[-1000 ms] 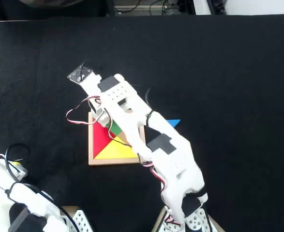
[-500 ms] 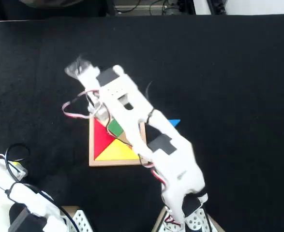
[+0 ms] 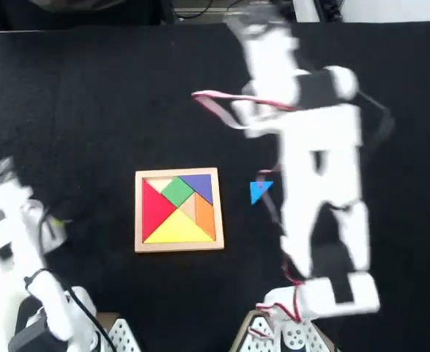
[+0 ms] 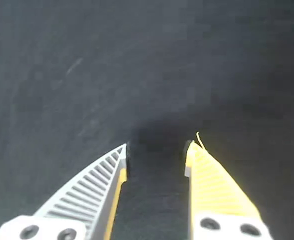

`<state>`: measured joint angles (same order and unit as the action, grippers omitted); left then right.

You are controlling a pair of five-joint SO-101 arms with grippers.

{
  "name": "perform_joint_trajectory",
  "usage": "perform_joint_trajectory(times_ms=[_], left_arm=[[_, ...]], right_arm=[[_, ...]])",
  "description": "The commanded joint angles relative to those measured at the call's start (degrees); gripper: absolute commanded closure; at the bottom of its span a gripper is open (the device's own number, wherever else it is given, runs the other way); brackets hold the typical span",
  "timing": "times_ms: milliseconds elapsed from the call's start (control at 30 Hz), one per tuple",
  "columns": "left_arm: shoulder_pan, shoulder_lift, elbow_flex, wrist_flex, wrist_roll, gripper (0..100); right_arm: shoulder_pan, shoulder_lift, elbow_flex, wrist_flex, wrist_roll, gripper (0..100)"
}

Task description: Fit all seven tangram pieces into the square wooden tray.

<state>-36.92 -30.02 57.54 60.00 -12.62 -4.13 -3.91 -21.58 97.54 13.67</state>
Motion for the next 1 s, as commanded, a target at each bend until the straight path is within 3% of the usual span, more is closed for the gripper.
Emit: perform_joint_trajectory(times_ms=[0, 167, 333, 500, 600, 767, 867, 967], left_arm=[[16.9, -1.1, -16.0, 9.4, -5.5, 80], [34.9, -0.5, -30.2, 13.1, -3.6, 80], [41.3, -0.5, -32.5, 10.9, 6.4, 80], [42.6, -0.6, -25.2, -1.8, 13.2, 80], [44.3, -0.5, -16.7, -13.8, 18.4, 80], [54.9, -0.7, -6.7, -36.1, 28.5, 80], [61.1, -0.3, -5.9, -38.7, 27.6, 80], [62.6, 1.8, -5.9, -38.9, 27.6, 80]], right_arm=[[11.7, -10.3, 11.4, -4.3, 1.6, 98.8], [14.7, -16.8, 45.0, -22.3, 9.0, 98.8], [14.2, -17.0, 65.5, -41.8, 10.0, 98.8], [10.6, -13.3, 65.9, -42.7, 10.1, 98.8], [8.2, -7.2, 63.5, -43.1, 9.8, 98.8], [8.0, 4.1, 54.3, -43.1, 7.9, 98.8], [7.7, 9.5, 51.6, -43.1, 7.2, 98.8], [7.6, 12.6, 49.1, -43.1, 7.2, 98.8]])
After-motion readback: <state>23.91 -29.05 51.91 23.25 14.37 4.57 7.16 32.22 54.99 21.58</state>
